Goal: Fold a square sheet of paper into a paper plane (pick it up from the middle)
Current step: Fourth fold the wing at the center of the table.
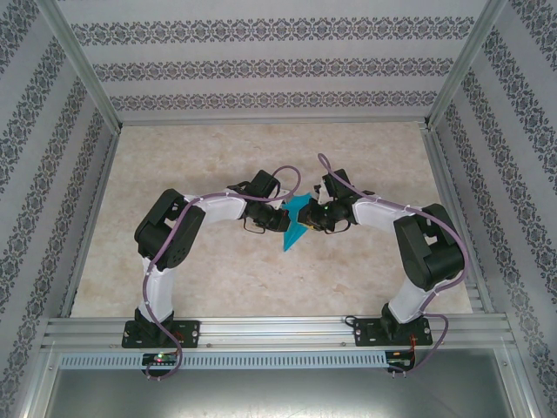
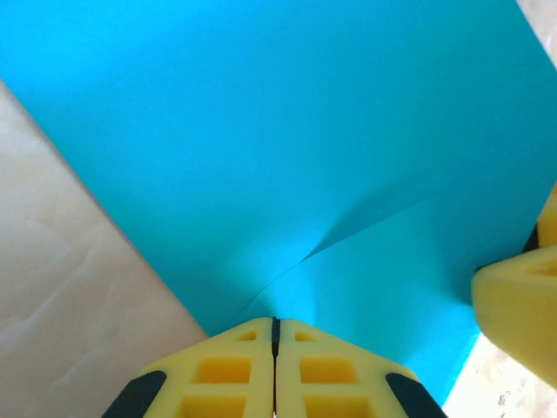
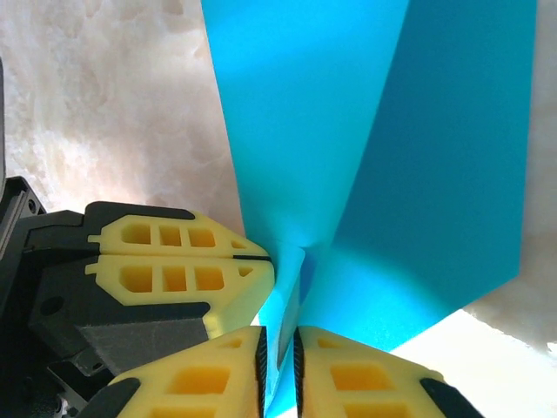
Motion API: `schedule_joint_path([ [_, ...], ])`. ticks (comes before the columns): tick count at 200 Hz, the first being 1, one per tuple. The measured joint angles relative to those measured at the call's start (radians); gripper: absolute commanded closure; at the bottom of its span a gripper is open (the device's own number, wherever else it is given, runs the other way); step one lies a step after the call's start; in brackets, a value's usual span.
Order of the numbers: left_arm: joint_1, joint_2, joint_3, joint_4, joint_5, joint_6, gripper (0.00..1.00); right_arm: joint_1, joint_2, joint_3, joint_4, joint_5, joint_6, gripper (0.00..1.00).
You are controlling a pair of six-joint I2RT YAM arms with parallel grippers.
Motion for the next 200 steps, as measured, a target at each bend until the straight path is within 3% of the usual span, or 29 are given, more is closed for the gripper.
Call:
schedule_joint_path([
  [57, 0.000, 0.000, 0.000, 0.000, 0.000, 0.000, 0.91, 0.000, -0.015, 0.000, -0.006, -0.003, -0.016, 0.93],
  [200, 0.000, 0.000, 0.000, 0.000, 0.000, 0.000, 0.92, 0.029, 0.066, 0.045, 0.014, -0.034, -0.014, 0.98],
])
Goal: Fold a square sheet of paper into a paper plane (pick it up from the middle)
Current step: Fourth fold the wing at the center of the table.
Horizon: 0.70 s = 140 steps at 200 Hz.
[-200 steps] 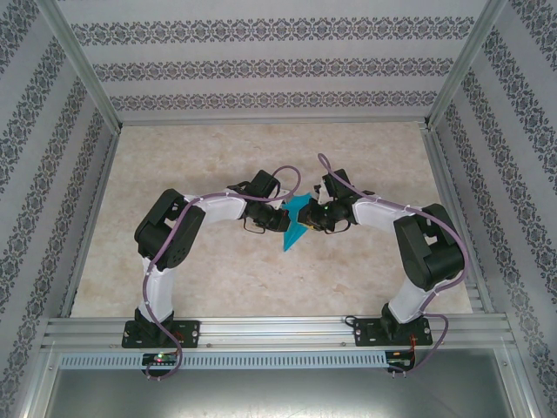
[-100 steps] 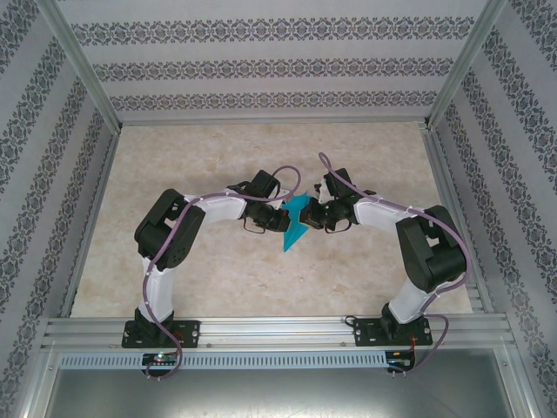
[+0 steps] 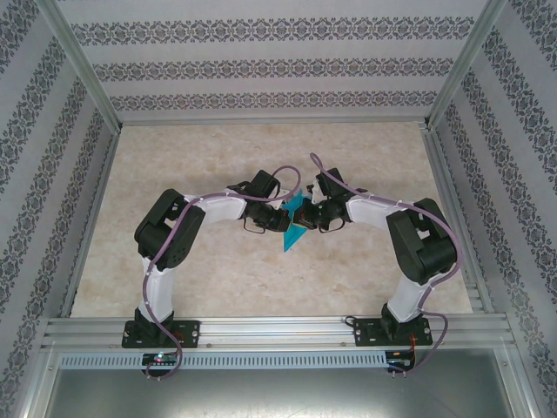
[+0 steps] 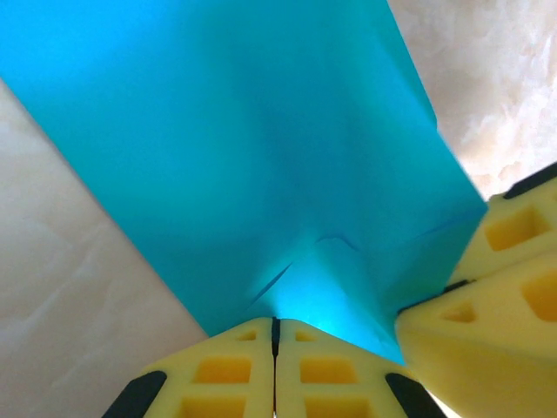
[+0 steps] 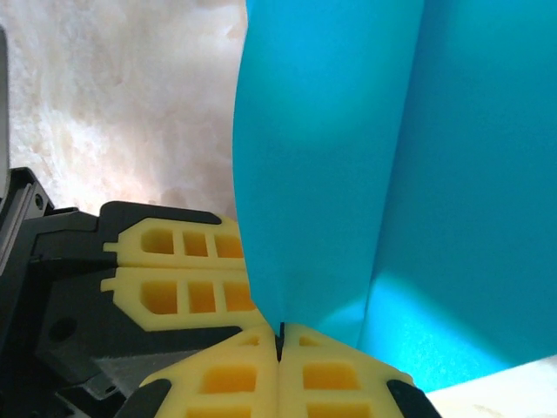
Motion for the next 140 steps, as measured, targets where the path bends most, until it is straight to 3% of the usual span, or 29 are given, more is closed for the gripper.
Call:
schedule_joint_path([
  [140, 0.028, -0.017, -0.047, 0.058, 0.026, -0.020, 0.96, -0.016, 0.089, -0.017, 0.178, -0.109, 0.114, 0.99],
])
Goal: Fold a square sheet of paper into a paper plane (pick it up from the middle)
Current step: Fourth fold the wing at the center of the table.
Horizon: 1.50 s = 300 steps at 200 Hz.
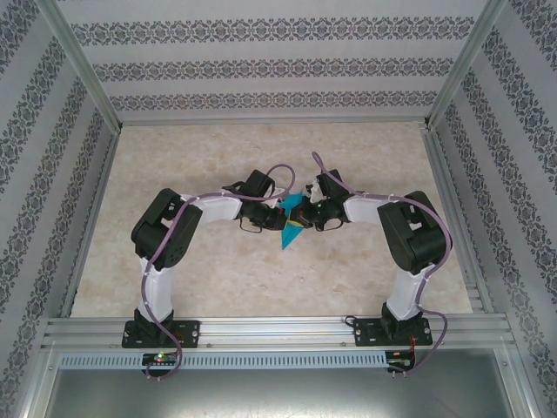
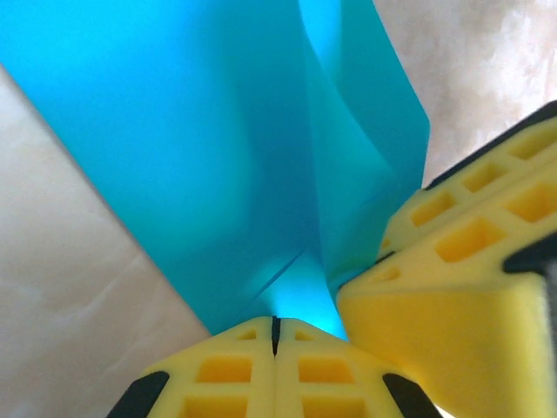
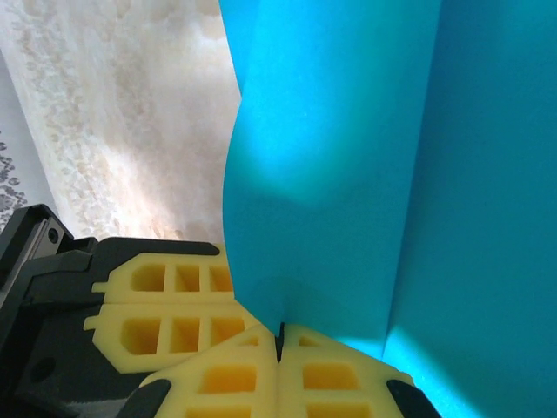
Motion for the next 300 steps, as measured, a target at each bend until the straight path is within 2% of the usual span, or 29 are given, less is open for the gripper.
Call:
schedule_joint_path([
  [94, 0.025, -0.016, -0.051, 0.061, 0.055, -0.030, 0.99, -0.018, 0.009, -0.072, 0.161, -0.002, 0.093, 0.99],
  [193, 0.037, -0.034, -0.053, 0.014, 0.065, -0.052, 0.85, -0.017, 0.024, -0.074, 0.172, -0.003, 0.089, 0.99],
  [235, 0.056, -0.052, -0.053, -0.015, 0.043, -0.051, 0.84, -0.016, 0.024, -0.074, 0.159, -0.003, 0.076, 0.99],
  [300, 0.059, -0.051, -0.053, -0.010, 0.069, -0.072, 0.84, 0.007, 0.023, -0.073, 0.142, -0.006, 0.050, 0.99],
])
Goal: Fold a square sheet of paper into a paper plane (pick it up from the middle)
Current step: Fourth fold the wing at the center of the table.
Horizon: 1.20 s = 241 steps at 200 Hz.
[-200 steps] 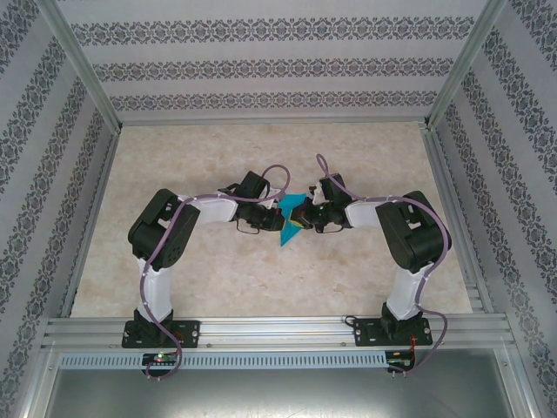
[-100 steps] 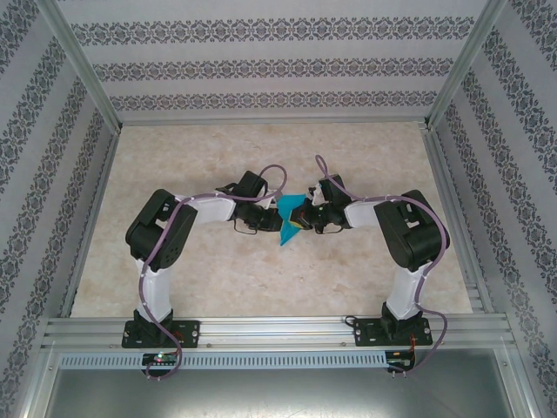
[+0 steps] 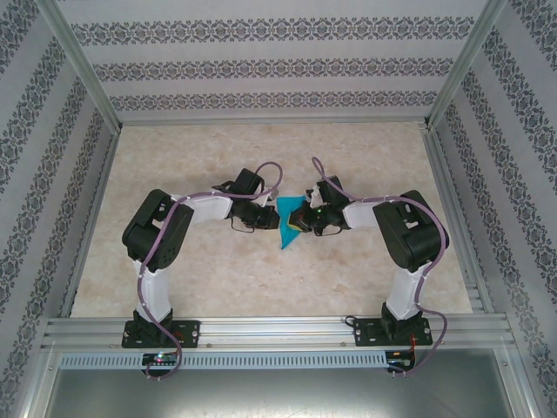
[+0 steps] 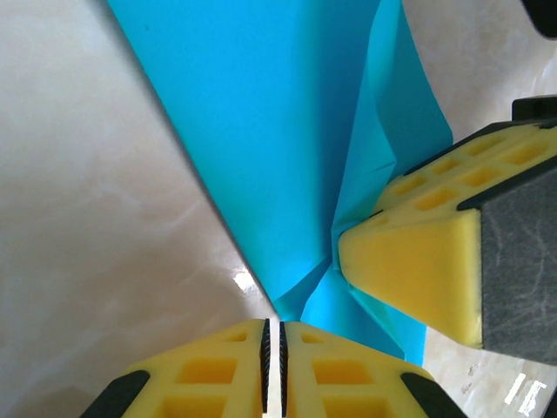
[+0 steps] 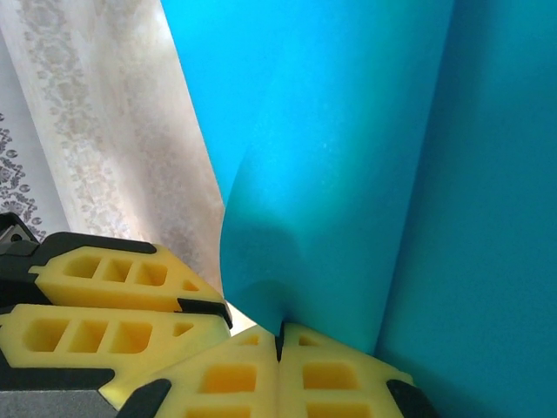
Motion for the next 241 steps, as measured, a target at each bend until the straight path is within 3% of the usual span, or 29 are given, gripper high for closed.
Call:
schedule_joint_path([
  [83, 0.001, 0.032, 0.006, 0.036, 0.041, -0.030, 0.82, 0.004, -0.029, 0.000, -0.017, 0.000, -0.021, 0.99],
  [241, 0.014, 0.054, 0.007, 0.052, 0.085, -0.035, 0.91, 0.034, -0.042, -0.026, 0.062, -0.032, -0.003, 0.99],
])
